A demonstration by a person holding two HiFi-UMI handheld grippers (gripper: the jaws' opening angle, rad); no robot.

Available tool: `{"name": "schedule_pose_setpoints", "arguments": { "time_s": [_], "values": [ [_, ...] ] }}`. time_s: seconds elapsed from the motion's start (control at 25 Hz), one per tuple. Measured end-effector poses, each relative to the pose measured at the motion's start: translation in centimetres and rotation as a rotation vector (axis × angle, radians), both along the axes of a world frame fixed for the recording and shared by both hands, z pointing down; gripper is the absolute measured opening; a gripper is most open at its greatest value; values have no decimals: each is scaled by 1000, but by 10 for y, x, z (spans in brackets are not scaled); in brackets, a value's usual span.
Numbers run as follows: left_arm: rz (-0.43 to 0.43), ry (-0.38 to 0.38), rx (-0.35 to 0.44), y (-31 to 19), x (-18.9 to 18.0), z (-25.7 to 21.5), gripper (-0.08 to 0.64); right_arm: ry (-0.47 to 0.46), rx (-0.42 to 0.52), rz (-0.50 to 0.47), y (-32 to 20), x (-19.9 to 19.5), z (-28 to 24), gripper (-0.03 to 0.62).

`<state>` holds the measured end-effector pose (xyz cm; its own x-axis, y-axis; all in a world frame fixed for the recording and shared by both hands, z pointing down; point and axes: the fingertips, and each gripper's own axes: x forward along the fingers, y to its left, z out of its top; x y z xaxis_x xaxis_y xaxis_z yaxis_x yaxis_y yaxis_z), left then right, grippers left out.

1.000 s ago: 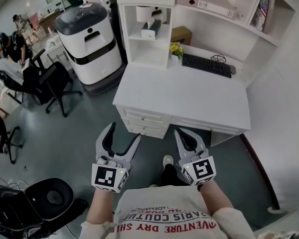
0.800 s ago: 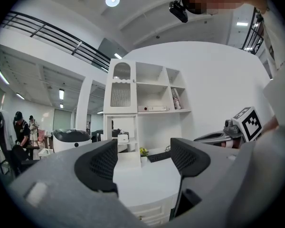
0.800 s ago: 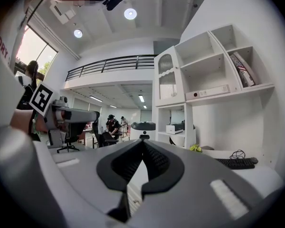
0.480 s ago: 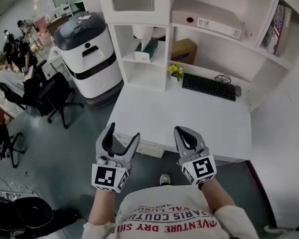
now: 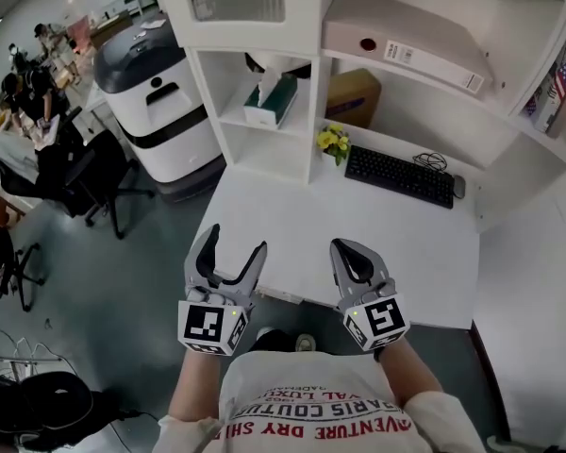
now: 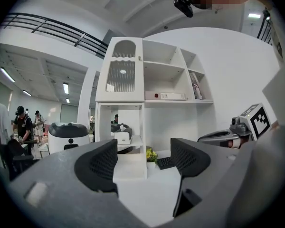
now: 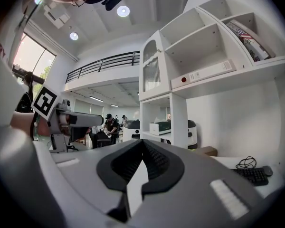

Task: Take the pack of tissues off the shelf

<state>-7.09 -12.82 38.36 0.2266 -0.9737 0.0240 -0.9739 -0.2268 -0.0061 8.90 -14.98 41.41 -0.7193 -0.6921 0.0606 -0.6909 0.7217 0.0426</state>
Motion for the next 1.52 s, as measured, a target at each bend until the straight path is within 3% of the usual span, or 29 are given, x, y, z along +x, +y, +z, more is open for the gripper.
{"name": "schedule_pose_setpoints", "arguments": {
  "time_s": [0.28, 0.84, 1.08, 1.52],
  "values": [
    [55, 15, -38, -69, -11, 15, 350, 22, -26, 52, -48, -14, 9, 2],
    [179, -5, -56, -215, -45, 25, 420, 54, 8, 187, -161, -60, 6, 2],
    [218, -6, -74, -269, -44, 37, 497, 64, 7, 225, -189, -68, 8, 2],
    [164, 10, -98, -345, -39, 48, 577, 89, -27, 283, -228, -65, 22, 2]
  ]
}}
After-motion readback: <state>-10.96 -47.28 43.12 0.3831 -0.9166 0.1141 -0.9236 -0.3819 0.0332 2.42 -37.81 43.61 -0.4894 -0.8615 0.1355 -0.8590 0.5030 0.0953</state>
